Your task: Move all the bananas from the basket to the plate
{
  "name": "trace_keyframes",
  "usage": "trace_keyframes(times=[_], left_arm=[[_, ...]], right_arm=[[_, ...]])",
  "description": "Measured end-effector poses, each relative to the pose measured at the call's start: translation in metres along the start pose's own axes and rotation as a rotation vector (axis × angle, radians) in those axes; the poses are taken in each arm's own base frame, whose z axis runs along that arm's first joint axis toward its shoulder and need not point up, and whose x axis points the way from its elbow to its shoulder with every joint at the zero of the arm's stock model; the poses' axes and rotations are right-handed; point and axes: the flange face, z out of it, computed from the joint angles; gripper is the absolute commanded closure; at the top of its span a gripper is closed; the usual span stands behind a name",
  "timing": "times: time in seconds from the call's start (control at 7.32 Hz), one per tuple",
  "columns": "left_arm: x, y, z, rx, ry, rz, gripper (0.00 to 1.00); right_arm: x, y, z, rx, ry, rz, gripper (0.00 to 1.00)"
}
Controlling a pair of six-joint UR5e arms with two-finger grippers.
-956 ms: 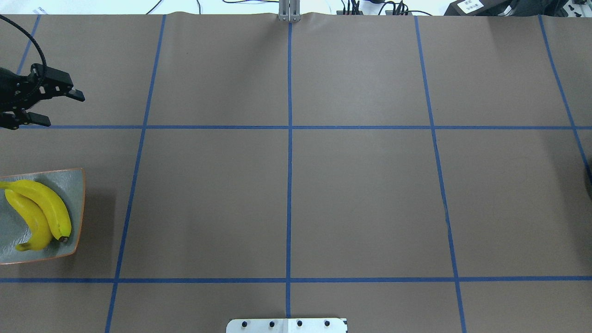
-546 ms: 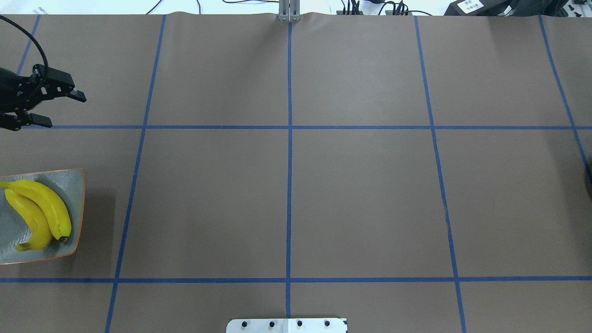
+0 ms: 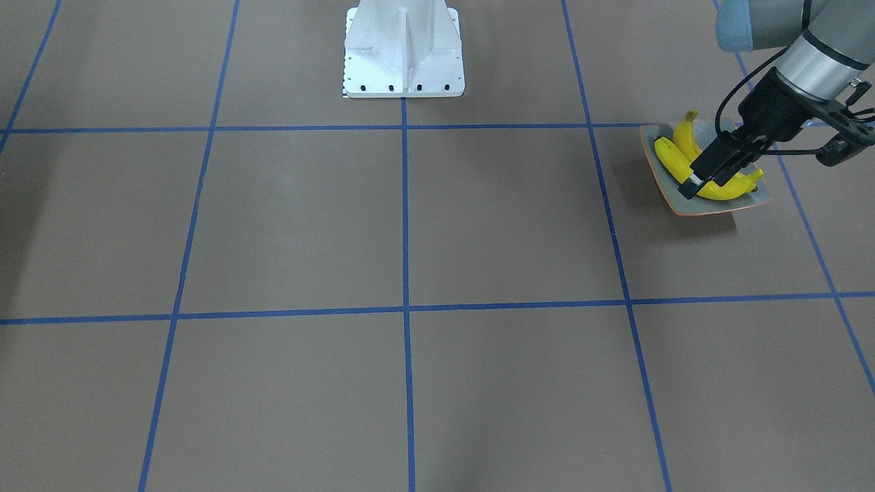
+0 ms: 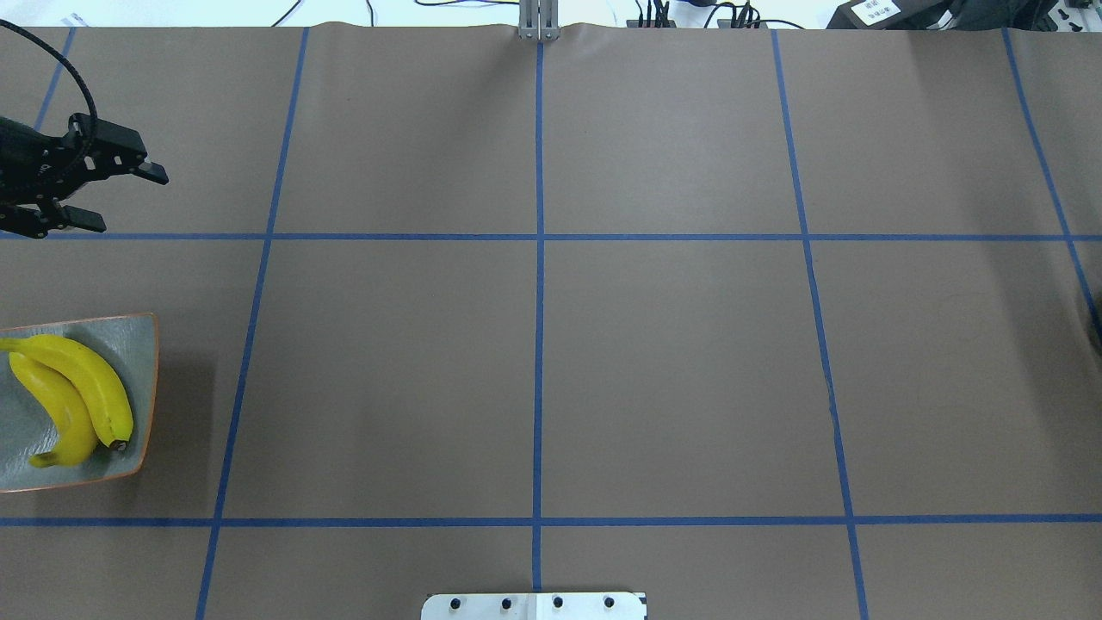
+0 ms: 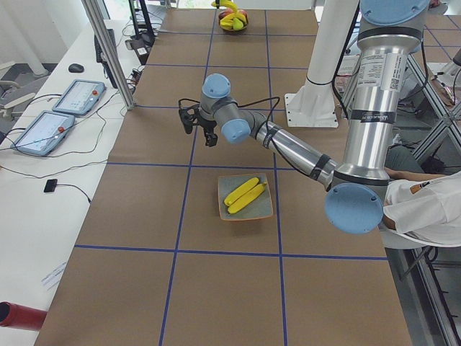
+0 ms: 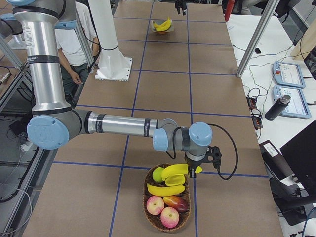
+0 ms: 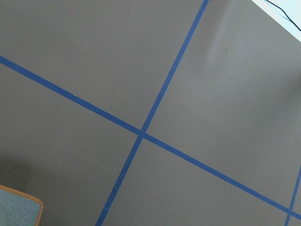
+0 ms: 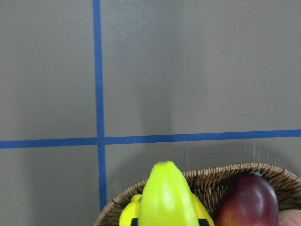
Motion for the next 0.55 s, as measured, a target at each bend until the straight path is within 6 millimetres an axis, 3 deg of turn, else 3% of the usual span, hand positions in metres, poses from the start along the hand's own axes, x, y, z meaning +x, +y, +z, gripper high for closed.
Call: trace_keyframes(times=[0.27,0.55], left_arm=[[0.013,-0.003,0.003,-0.003,0.011,0.010,0.00],[0.036,-0.008,0.006,-0.003,0.030,-0.002,0.00]], right_arm=[[-0.055,-0.025,-0.048,-0.025,-0.114,0.099,1.00],[-0.131,-0.043,-0.078,-0.041,-0.237,0.308,1.00]])
